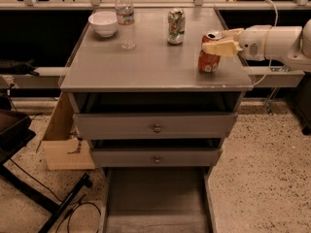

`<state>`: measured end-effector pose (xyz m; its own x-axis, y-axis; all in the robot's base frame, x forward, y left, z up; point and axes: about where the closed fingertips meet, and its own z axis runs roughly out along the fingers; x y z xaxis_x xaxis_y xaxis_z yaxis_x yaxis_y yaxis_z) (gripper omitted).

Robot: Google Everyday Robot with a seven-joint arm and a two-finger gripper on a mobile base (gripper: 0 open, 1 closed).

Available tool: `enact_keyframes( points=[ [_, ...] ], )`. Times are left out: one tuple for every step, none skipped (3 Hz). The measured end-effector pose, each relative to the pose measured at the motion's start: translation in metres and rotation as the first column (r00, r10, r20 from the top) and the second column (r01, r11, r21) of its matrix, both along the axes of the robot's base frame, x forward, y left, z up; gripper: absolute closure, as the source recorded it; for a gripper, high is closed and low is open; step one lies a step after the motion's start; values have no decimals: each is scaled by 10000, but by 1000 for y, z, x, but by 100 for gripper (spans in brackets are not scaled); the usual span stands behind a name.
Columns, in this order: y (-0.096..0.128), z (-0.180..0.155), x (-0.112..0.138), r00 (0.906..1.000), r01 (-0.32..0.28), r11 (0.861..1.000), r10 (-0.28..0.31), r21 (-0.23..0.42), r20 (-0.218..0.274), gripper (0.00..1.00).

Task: Pick coke can from bottom drawer and place on counter

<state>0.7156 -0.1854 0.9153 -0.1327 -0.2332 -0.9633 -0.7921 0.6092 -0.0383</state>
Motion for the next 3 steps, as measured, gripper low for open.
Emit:
enact_keyframes(
  points=[
    [0, 0, 0, 10000, 0, 10000, 0, 0, 0, 26],
    [0, 0, 0, 10000, -1, 10000, 1, 0, 0, 3],
    [0, 0, 0, 10000, -1, 10000, 1, 0, 0, 0]
  ],
)
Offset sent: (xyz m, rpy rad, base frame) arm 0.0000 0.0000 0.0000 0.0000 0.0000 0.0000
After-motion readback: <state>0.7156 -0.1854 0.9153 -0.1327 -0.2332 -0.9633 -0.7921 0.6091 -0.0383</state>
